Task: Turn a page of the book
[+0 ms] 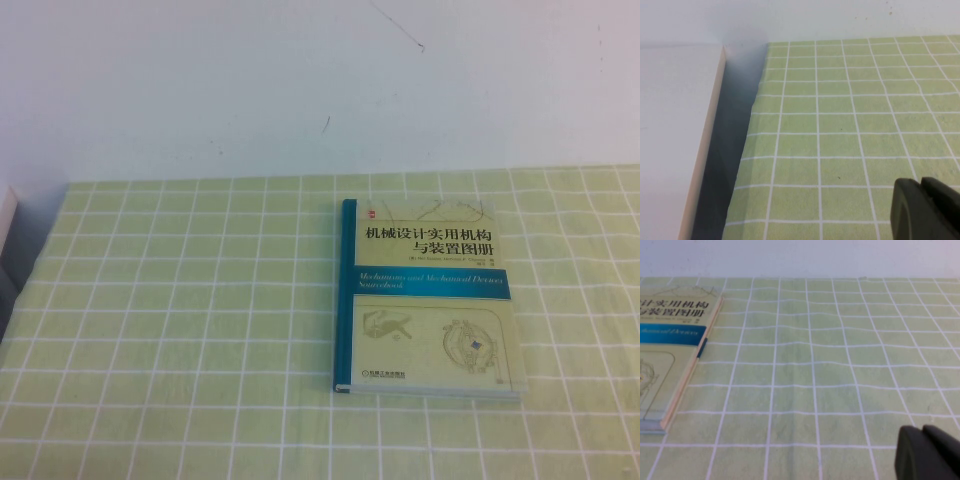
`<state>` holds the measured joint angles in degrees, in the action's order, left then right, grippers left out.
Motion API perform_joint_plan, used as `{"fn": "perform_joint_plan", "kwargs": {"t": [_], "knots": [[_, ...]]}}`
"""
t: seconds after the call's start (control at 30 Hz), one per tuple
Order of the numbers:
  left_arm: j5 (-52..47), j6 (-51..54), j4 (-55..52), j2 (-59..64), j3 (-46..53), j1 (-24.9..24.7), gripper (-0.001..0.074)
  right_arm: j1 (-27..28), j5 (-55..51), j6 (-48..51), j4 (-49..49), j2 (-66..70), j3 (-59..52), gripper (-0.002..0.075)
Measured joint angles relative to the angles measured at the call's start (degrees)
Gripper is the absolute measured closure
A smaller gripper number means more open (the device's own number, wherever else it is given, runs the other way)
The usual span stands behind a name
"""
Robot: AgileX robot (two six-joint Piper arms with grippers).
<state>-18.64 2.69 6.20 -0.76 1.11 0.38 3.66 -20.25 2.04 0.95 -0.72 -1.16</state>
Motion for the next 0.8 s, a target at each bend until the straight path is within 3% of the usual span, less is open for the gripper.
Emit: {"fn": "perform_joint_plan", "kwargs": {"t": [0.8], "knots": [[0.1,0.0,-1.7,0.0,0.0,0.0,0.0738,0.0,0.0,0.0,0.1,0.0,0.0,0.0729]]}}
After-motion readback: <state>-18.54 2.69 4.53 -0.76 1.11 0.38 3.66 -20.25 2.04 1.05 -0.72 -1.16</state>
